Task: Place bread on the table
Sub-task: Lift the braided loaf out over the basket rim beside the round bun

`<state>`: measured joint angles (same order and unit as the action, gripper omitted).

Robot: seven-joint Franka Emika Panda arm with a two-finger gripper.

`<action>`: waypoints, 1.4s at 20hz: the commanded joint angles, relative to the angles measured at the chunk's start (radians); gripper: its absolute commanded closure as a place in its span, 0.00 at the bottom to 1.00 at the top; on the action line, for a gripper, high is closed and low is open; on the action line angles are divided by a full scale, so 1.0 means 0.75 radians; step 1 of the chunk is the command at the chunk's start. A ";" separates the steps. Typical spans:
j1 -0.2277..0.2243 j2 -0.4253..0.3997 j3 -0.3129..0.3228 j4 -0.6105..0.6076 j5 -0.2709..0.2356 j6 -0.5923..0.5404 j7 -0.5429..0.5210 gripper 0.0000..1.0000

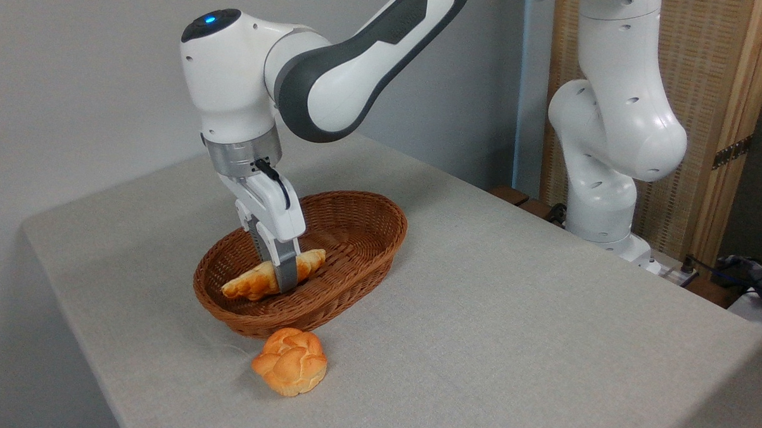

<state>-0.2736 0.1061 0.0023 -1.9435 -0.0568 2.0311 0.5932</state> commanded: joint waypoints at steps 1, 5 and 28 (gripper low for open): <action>-0.001 -0.035 0.003 -0.002 0.002 0.020 -0.010 0.72; -0.001 -0.102 0.005 0.000 -0.004 0.004 -0.010 0.72; 0.015 -0.213 0.600 0.063 -0.029 -0.125 0.434 0.66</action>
<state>-0.2532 -0.0606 0.4027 -1.9013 -0.0763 1.9602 0.8449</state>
